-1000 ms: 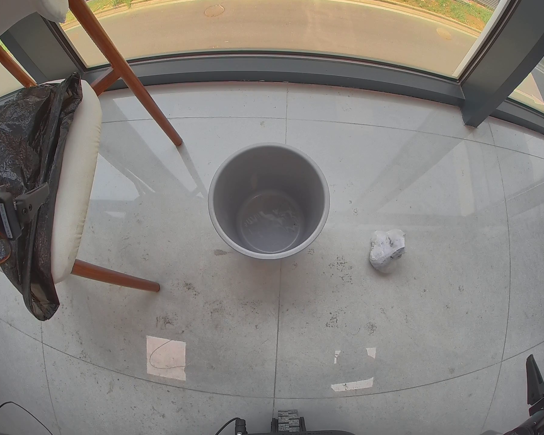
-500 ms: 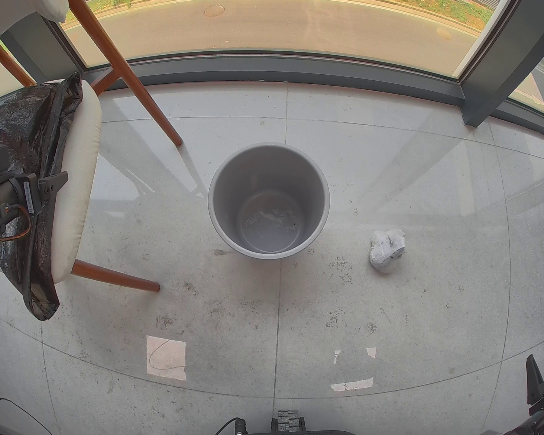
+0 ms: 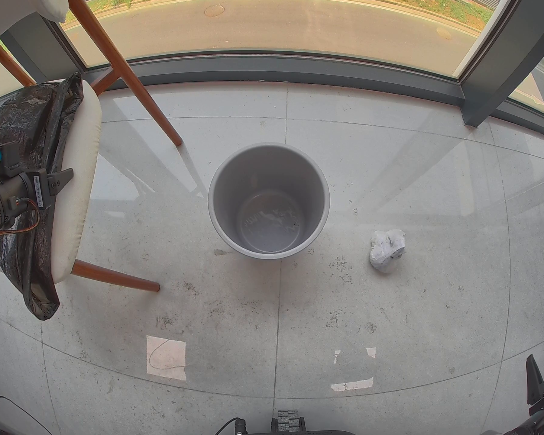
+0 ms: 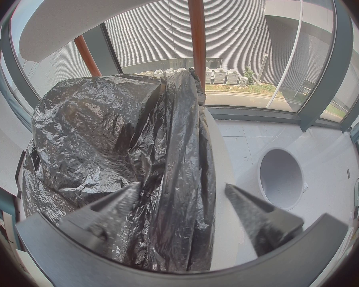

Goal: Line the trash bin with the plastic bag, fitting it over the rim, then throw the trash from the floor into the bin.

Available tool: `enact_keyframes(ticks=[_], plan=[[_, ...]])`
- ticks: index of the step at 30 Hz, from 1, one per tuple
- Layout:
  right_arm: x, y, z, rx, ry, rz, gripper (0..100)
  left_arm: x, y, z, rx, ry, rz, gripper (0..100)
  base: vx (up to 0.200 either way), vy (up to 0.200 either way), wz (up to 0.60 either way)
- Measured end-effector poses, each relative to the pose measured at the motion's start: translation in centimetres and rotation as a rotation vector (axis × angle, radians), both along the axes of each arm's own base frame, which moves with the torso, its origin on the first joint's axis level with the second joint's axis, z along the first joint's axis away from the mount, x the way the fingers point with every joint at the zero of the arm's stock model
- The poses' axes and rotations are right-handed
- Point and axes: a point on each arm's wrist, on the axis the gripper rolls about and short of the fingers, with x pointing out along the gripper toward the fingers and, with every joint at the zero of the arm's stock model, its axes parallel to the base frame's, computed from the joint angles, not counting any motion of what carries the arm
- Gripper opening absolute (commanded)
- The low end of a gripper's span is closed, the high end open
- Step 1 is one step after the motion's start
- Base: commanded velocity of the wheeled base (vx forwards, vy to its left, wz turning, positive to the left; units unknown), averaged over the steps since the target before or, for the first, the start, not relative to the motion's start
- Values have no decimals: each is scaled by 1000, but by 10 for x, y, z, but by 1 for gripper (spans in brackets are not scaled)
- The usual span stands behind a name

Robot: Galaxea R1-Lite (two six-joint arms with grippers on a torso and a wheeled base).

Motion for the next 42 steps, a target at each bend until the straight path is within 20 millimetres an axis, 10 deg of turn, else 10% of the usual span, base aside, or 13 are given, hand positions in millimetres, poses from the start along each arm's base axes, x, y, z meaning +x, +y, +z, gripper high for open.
enact_keyframes(ticks=[19,42], plan=[[0,0,0,-1,0,0,100,-11,7,4,-129,-26,58,0,0,0,0],[0,0,0,-1,0,0,100,-70,-21,35,-619,-179,-345,0,0,0,0]])
